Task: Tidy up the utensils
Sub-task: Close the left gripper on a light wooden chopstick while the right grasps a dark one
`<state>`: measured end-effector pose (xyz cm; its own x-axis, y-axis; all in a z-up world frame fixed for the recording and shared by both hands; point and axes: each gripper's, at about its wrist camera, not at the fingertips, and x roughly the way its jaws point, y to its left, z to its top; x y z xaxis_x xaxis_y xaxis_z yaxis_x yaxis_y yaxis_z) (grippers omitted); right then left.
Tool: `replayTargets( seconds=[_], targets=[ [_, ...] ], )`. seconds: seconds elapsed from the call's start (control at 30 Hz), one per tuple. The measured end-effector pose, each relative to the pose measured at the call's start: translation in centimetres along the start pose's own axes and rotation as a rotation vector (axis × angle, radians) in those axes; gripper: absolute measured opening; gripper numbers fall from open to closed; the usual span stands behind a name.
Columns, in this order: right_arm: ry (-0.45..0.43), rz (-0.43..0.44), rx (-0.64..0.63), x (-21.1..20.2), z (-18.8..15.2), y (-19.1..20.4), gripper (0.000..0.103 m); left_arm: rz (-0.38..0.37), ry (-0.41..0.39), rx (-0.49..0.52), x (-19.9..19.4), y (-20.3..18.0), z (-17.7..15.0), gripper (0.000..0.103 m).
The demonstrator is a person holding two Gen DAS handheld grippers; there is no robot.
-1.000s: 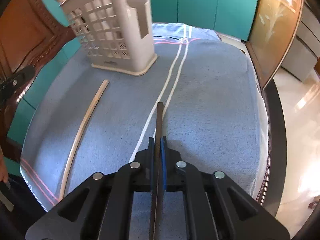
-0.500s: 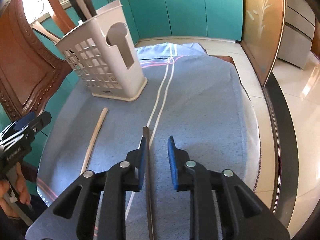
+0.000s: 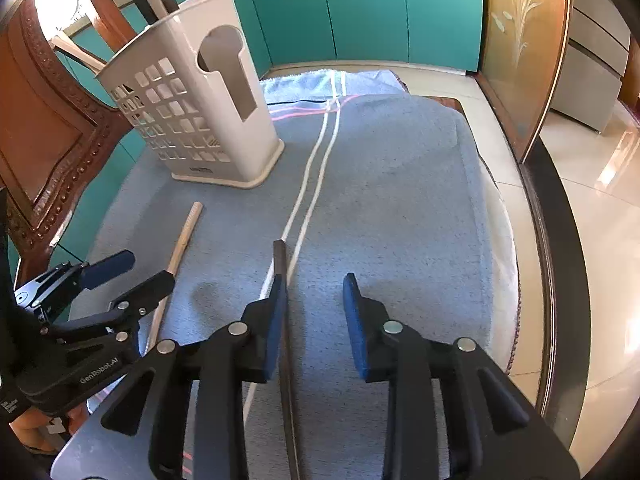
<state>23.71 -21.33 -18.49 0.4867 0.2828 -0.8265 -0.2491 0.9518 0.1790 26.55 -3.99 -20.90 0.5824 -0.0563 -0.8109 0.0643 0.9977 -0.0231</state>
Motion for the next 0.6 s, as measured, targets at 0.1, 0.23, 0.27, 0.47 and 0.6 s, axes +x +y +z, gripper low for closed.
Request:
replayTargets(
  seconds=[0.1,0.23,0.27,0.47,0.6],
  targets=[
    [0.000,-0.007,0.003,0.1,0.0,-0.1,0.031,-0.002,0.026,0.007,0.5,-0.3,-0.4,0.048],
    [0.000,-0.007,0.000,0.1,0.0,0.0,0.033,0.001,0.041,0.020,1.1,-0.6,-0.8,0.038],
    [0.000,-0.008,-0.001,0.2,0.0,0.0,0.033,-0.002,0.042,0.023,1.2,-0.6,-0.9,0.035],
    [-0.001,-0.008,-0.005,0.3,0.0,0.2,0.033,-0.021,0.056,0.052,1.0,-0.9,-1.2,0.009],
    [-0.002,0.009,-0.019,0.1,0.1,0.4,0.037,-0.042,0.074,0.048,0.3,-0.4,-1.1,0.007]
  ],
)
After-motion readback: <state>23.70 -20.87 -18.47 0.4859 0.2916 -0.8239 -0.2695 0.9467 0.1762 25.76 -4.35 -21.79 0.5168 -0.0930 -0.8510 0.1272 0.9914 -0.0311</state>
